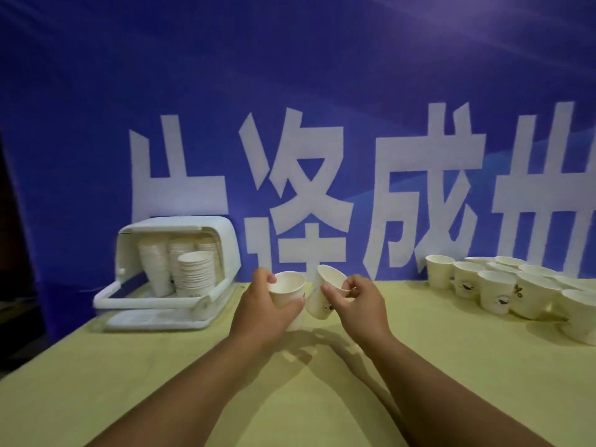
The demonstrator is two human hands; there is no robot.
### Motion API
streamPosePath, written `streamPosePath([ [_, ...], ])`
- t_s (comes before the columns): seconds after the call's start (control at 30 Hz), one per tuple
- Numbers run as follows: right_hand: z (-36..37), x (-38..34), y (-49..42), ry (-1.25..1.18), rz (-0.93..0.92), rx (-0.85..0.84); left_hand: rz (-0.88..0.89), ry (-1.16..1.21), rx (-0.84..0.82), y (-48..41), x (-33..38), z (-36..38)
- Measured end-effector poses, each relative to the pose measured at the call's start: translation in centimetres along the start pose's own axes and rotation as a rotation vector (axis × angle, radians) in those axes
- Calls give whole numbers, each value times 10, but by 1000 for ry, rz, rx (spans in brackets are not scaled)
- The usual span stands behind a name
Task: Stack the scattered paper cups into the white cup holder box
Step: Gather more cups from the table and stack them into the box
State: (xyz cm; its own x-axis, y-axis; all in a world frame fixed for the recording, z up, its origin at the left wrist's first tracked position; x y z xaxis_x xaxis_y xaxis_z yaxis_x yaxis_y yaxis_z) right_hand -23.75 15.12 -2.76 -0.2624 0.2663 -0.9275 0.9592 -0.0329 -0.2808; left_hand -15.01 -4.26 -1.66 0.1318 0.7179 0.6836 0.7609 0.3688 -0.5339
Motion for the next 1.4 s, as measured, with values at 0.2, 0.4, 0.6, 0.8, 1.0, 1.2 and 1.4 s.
streamPosePath([
  [0.2, 89, -37, -14, -176, -10, -85, 108, 105, 208, -33, -47, -67],
  [0.4, 156, -84, -30, -429, -26, -122, 158, 238, 482, -79, -72, -132],
  [0.6, 205, -111, -46, -632, -47, -155, 131, 219, 542, -113, -109, -156],
  [0.8, 218, -109, -53, -681, -90, -142, 94, 139, 460, -118, -131, -143],
  [1.0, 214, -121, -52, -645, -159, -177, 40, -34, 275, -123, -145, -130],
  [1.2, 216, -127, -47, -612, -190, -212, 64, -175, 136, -114, -147, -120],
  [1.4, 225, -133, -41, -504, -246, -277, 81, -90, 94, -110, -151, -121],
])
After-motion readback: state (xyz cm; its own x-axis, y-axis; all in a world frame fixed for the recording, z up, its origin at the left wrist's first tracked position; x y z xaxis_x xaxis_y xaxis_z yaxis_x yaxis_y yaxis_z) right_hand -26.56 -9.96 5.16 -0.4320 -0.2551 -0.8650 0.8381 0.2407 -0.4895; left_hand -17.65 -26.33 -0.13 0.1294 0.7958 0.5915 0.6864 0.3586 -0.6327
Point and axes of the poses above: each hand's wrist, its own y-axis away from the middle knuckle, its own z-axis out of the palm, x = y × z, the point moved 7 cm from there along -y, towards the middle knuckle, and after that the axes turned 9 degrees about z, right-handed, at the moved point
